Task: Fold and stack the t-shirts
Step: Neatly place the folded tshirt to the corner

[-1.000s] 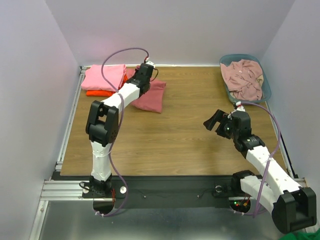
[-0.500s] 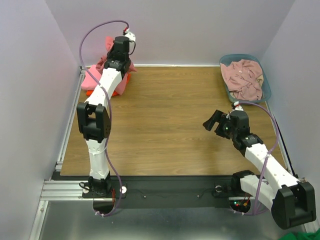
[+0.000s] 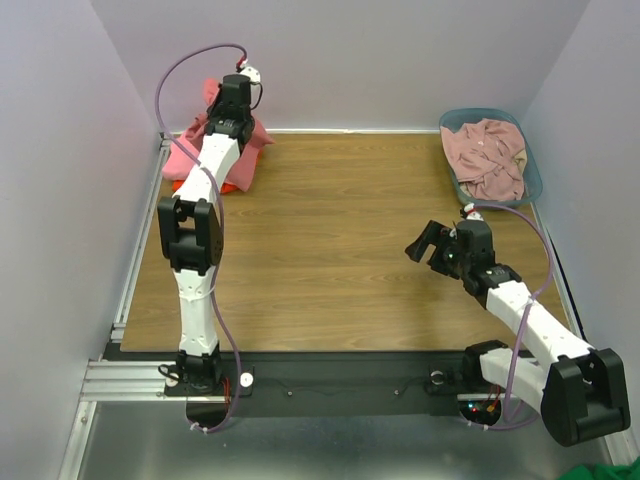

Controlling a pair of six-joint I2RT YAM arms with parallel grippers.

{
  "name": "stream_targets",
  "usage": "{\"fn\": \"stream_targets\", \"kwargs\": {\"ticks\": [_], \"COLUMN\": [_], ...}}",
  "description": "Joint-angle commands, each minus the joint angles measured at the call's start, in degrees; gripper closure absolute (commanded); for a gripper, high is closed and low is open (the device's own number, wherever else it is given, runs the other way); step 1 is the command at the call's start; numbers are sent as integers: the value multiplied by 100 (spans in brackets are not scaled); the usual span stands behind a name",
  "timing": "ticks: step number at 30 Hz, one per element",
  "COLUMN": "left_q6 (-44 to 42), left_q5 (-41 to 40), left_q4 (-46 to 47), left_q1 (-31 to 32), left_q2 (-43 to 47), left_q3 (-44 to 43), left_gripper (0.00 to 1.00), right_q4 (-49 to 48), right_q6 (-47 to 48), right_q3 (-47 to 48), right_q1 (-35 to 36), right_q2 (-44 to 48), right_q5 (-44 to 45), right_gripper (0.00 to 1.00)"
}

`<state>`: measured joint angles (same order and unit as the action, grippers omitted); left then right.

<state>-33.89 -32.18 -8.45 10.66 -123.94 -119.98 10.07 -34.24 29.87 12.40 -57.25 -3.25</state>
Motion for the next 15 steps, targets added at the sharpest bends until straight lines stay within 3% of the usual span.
{"fn": "stream_targets", "kwargs": {"ticks": [1, 7, 8, 9, 10, 15], "left_q6": [137, 593, 655, 769, 831, 1463], "left_q5": [-349, -508, -586, -666, -753, -807], "left_q4": [493, 520, 520, 520, 528, 239], "left_q1": [-327, -748, -801, -845, -924, -1178], "left_q2": [-200, -823, -903, -991, -1114, -1168], "left_q3": [-306, -438, -499, -639, -684, -1017], "left_gripper": [100, 100, 73, 18, 2, 2], "right_q4": [-277, -268, -268, -268, -268, -251], "right_q6": [93, 93, 84, 84, 84, 49], "right_q3": [186, 169, 151, 142, 142, 125], "right_q1": [-1, -10, -19, -1, -10, -19], "right_q2": [-58, -14, -14, -14, -14, -14], "right_q5": [158, 131, 140, 140, 114, 52], "right_gripper": [0, 0, 0, 0, 0, 0]}}
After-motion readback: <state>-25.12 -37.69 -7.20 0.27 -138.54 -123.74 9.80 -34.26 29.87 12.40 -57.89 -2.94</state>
